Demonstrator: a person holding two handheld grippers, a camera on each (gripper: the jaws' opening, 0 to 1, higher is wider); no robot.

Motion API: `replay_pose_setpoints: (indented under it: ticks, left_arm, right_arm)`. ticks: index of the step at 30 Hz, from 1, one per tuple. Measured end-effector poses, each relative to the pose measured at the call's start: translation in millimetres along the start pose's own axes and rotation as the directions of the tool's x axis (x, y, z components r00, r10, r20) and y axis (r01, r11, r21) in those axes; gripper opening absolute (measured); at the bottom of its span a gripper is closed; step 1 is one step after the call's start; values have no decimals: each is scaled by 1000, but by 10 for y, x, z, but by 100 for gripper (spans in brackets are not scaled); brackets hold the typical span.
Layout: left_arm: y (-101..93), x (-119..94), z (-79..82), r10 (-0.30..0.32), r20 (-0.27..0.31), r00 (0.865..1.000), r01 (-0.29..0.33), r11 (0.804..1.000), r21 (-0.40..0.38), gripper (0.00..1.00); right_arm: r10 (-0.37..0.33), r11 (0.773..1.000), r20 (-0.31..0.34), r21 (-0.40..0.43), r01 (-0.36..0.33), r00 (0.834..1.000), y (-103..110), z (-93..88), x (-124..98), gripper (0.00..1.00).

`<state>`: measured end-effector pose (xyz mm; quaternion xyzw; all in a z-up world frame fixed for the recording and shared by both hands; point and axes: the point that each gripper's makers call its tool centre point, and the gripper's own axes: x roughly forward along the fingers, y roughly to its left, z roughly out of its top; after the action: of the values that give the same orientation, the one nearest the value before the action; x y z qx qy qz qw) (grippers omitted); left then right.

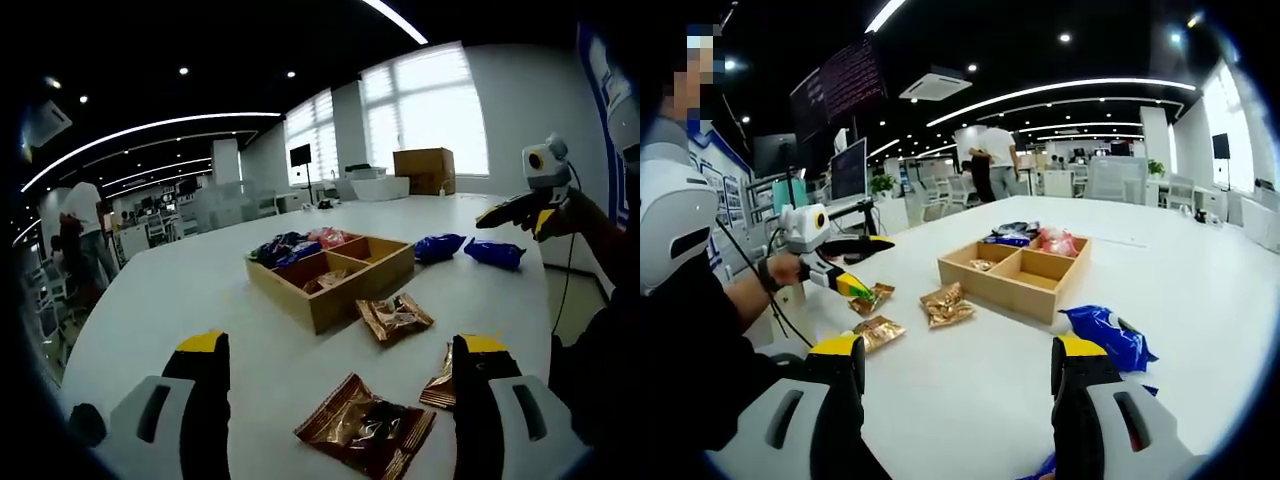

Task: Pick up the scattered marshmallows, QQ candies, Oreo cookies, and mixed nuts on the table and sort them into separate containers

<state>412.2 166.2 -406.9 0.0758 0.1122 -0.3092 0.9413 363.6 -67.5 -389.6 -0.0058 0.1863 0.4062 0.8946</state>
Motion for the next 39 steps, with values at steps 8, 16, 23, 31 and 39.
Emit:
replay_pose_setpoints:
  ticks: [8, 16, 23, 31, 39]
  left_arm:
    - [37, -69, -20, 7, -1, 1000, -7, 1000, -15, 95]
    - [51, -135, -55, 11, -14, 1000, -11, 1000, -20, 95]
    - [6, -148, -70, 4, -12, 1000, -5, 1000, -28, 94]
    - [-29, -150, -55, -1, -6, 1000, 1, 1000, -31, 94]
    - [-41, -147, -64, -2, -10, 1000, 2, 999, -38, 94]
  right_arm:
    - [-1, 1000, -3, 0, 1, 1000, 2, -1, 1, 72]
    - [2, 1000, -4, -9, -2, 1000, 13, 23, 14, 72]
    - [2, 1000, -5, -18, -2, 1000, 32, 38, 10, 72]
    - [1, 1000, -7, -19, -1, 1000, 36, 30, 6, 72]
    - [-5, 1000, 3, -23, 5, 1000, 33, 46, -17, 72]
